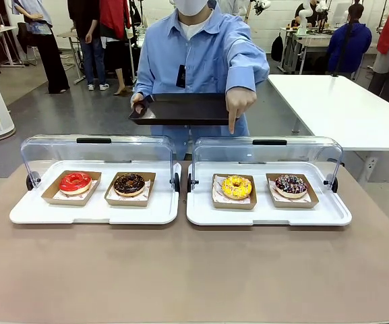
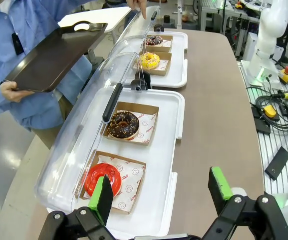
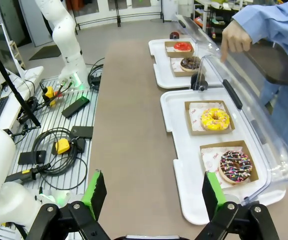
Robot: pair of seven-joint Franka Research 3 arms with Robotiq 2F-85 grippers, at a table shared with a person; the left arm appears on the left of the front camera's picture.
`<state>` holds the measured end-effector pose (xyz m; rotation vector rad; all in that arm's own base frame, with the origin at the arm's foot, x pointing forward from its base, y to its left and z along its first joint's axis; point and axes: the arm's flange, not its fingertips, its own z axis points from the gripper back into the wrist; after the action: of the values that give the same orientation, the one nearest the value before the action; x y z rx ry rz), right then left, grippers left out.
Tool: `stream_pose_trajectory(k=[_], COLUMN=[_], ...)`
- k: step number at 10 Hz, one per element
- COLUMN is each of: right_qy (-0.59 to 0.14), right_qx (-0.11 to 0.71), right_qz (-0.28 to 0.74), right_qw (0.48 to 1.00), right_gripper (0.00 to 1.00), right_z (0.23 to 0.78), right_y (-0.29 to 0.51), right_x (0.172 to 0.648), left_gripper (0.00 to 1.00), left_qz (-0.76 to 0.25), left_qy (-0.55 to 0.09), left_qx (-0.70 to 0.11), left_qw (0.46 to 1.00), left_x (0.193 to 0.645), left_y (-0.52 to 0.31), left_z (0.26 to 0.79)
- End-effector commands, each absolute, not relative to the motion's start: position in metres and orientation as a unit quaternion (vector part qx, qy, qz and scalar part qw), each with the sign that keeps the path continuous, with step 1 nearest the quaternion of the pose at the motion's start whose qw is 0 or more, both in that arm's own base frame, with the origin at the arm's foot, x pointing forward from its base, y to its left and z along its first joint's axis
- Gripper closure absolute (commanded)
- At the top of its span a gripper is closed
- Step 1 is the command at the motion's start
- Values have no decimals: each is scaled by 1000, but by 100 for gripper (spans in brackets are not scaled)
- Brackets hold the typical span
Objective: Provide the desired donut to the person.
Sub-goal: Pick up and lift the Paper togo box containing the Donut pointed at by the person.
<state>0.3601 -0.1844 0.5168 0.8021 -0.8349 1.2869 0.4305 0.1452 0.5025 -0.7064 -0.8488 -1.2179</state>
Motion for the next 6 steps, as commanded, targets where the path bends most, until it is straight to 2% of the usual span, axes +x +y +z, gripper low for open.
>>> stream_pose_trajectory(k=[1, 6], right_qy=[-370, -370], right_qx=[356, 356], right_qz=[566, 566], right_qw=[645, 645], right_gripper=[0, 0], right_z=[515, 515], right_y=[-185, -185], right_x=[361, 361], left_gripper=[0, 0], left_qz=[-542, -542], left_qy=[-377, -377], left_qx=[-309, -309], left_qw=[685, 685], left_x=[431, 431], left_y=[146, 146], left_z=[502, 502])
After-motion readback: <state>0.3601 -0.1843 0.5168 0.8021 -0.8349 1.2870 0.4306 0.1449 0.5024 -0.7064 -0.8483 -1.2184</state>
